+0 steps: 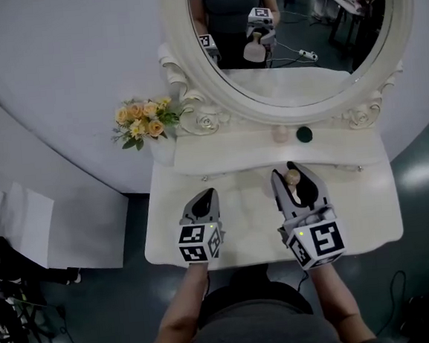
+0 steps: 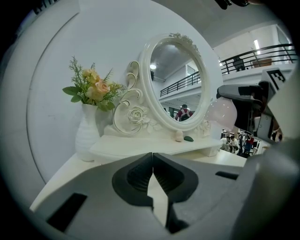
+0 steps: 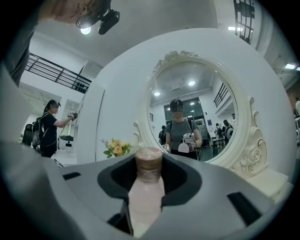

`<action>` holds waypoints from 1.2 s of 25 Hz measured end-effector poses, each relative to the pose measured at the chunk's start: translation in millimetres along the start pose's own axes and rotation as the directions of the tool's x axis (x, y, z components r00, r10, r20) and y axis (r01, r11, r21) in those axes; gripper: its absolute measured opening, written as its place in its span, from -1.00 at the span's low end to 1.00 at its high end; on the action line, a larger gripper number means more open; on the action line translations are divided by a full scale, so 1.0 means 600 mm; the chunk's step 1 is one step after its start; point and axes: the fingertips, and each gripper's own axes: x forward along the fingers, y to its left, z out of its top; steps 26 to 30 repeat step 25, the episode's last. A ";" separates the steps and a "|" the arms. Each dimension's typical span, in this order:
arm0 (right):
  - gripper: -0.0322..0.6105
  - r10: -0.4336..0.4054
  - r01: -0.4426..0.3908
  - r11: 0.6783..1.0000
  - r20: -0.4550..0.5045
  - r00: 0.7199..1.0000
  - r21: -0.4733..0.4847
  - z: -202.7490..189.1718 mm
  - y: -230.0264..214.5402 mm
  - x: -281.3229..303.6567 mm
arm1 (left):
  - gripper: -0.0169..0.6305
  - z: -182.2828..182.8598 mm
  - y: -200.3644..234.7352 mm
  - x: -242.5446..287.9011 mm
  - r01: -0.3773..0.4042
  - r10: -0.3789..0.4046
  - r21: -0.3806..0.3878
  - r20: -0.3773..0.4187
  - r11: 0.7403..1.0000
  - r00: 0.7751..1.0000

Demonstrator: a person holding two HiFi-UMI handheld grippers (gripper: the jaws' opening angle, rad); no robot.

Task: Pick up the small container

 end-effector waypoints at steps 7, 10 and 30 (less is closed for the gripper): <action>-0.46 0.030 -0.030 0.999 0.006 1.000 -0.011 0.006 0.011 0.005 | -0.93 0.003 0.008 -0.011 -0.028 0.028 -0.004 0.010 1.000 1.000; -0.46 0.042 -0.042 0.999 0.010 0.999 -0.015 0.009 0.015 0.006 | -0.93 0.002 0.011 -0.016 -0.039 0.039 -0.004 0.012 0.999 0.999; -0.46 0.065 -0.065 0.998 0.012 0.998 -0.005 0.012 0.019 0.008 | -0.93 0.001 0.014 -0.029 -0.068 0.068 -0.006 0.016 0.998 0.998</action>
